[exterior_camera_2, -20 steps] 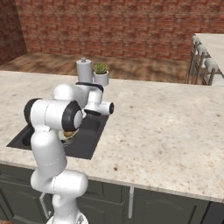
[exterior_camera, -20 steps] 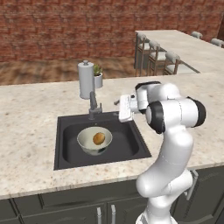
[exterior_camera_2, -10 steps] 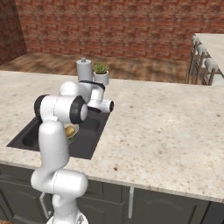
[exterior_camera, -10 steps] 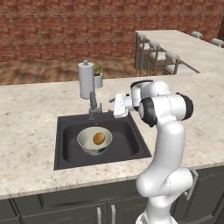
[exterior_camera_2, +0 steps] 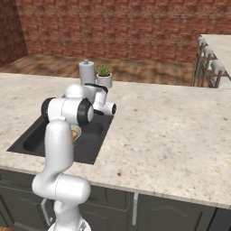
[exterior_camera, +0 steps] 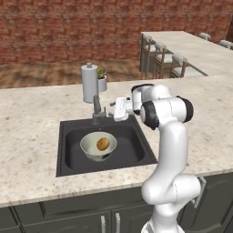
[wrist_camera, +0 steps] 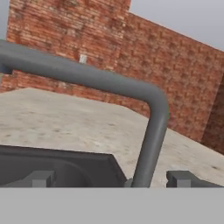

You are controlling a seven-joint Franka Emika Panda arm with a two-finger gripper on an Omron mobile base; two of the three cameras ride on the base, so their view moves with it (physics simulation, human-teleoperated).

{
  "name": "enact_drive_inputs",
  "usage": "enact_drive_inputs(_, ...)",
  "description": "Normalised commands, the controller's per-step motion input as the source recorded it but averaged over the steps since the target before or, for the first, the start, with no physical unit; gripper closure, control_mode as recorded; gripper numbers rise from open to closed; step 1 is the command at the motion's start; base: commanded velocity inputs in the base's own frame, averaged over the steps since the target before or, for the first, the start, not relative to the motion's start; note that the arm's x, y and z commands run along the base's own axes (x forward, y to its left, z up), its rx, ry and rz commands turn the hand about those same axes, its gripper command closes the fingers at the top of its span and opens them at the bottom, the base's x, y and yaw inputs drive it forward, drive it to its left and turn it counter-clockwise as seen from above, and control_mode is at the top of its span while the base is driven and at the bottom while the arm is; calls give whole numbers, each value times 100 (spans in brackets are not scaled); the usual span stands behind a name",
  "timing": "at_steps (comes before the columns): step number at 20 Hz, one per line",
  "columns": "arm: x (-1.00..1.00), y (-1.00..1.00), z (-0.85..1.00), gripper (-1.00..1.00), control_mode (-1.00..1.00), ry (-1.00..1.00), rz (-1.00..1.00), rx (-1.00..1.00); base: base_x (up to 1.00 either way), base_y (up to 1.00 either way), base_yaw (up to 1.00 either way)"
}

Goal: Pick the potato from the cabinet and place it in the bowl. Then pick the bowl and place it in the sink. Then turn on the sink facuet.

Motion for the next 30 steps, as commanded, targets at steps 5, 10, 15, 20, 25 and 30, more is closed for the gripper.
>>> enact_drive_inputs(5,53,9,-32,-100,-100,8,0,0,0,0,0)
enact_drive_inputs(10,50,7,-20,-100,-100,8,0,1,0,0,0)
enact_drive_inputs(15,41,2,-1,-100,-100,9,0,2,0,0,0)
enact_drive_inputs(20,24,9,-8,-100,-100,12,0,1,0,0,0)
enact_drive_inputs(25,0,10,-12,-100,-100,8,0,0,0,0,0)
enact_drive_inputs(30,0,4,-7,-100,-100,2,0,0,0,0,0)
